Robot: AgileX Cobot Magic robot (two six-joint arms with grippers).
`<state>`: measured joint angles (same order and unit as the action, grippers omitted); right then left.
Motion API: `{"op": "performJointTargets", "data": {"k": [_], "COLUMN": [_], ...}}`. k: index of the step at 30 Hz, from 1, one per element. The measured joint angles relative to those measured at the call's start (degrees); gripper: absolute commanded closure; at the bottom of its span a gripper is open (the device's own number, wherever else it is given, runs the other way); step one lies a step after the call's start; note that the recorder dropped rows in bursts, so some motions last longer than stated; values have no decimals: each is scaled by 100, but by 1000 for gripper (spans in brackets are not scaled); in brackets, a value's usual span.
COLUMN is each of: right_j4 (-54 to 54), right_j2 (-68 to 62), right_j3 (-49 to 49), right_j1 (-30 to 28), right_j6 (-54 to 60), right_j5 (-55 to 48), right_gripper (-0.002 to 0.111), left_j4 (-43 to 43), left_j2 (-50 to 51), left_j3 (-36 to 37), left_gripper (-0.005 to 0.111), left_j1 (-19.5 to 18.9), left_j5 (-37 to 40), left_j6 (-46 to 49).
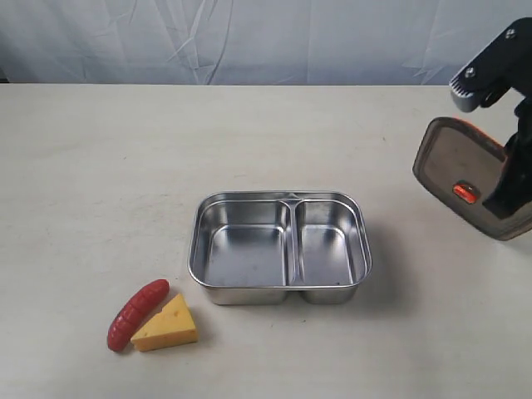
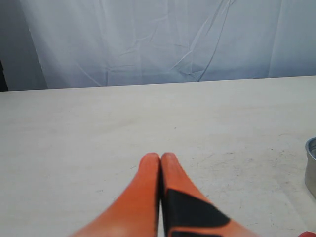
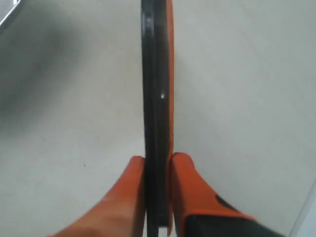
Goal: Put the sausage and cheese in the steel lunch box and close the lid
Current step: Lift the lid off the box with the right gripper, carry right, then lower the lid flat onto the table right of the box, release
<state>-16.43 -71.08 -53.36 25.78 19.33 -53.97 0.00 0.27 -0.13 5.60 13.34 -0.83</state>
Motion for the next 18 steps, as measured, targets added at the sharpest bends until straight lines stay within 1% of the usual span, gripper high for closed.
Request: {"op": "performJointTargets", "data": {"k": [3, 9, 13, 18], "right_j4": [-78, 198, 360, 525], "right_j2": [0, 3, 12, 12], "right_j3": [209, 630, 956, 1353], "right_j1": [315, 765, 934, 958], "right_j6": [-84, -94, -108, -108], "right_j5": [65, 213, 374, 483], "right_gripper": [109, 109, 109, 109], "left_j4": [0, 0, 0, 0], "left_j2": [0, 0, 0, 0], "left_j3": [0, 0, 0, 0], "left_gripper": [107, 107, 107, 107], "left_j1": [0, 0, 0, 0], "left_j5": [0, 0, 0, 0], "left_j6": [0, 0, 0, 0]}}
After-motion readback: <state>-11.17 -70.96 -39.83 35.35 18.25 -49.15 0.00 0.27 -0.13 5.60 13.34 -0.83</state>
